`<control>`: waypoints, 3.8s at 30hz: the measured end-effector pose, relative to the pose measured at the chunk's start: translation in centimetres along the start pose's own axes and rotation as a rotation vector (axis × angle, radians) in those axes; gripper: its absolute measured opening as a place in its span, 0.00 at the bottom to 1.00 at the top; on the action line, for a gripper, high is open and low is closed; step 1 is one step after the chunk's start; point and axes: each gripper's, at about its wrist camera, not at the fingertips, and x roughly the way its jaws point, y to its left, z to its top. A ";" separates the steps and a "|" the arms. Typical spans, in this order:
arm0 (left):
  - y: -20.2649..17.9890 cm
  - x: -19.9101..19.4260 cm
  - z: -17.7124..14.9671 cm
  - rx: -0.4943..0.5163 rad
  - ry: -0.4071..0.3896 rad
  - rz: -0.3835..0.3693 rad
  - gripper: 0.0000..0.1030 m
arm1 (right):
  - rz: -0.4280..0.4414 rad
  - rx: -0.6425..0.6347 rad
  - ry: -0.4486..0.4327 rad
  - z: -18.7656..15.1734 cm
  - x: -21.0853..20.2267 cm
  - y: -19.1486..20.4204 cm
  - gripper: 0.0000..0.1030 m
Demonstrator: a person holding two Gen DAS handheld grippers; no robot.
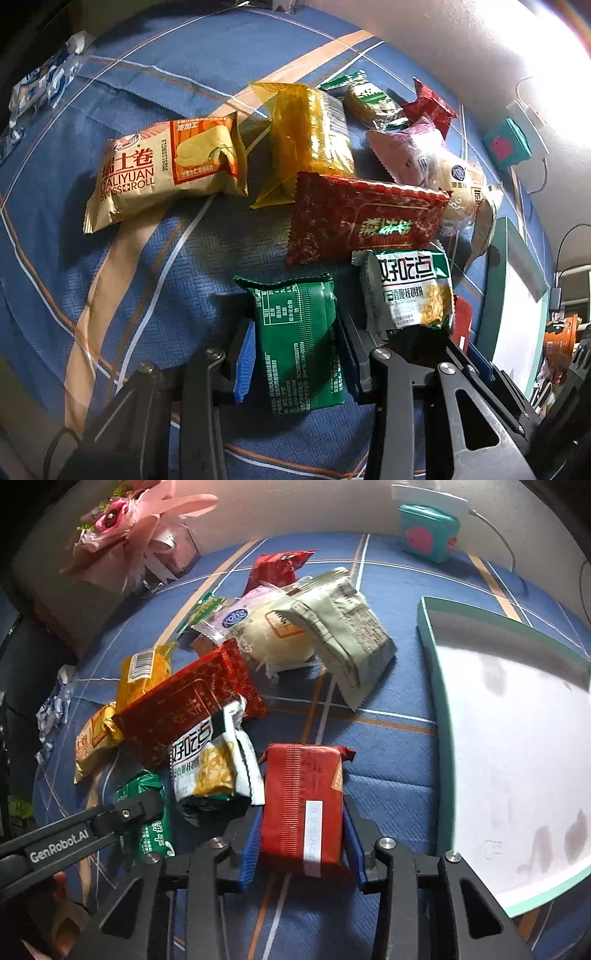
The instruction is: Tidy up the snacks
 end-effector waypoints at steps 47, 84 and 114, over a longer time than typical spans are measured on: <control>-27.8 1.5 -0.2 0.589 -0.127 -0.133 0.40 | -0.330 0.587 -0.281 1.0 -12.4 -24.0 0.41; -21.2 0.1 3.4 0.445 -0.268 0.220 0.96 | -0.218 0.515 -0.225 2.3 -10.9 -21.6 1.00; -4.7 -6.2 8.4 0.239 -0.284 0.361 0.96 | 0.016 0.136 -0.121 3.5 -6.7 -2.8 1.00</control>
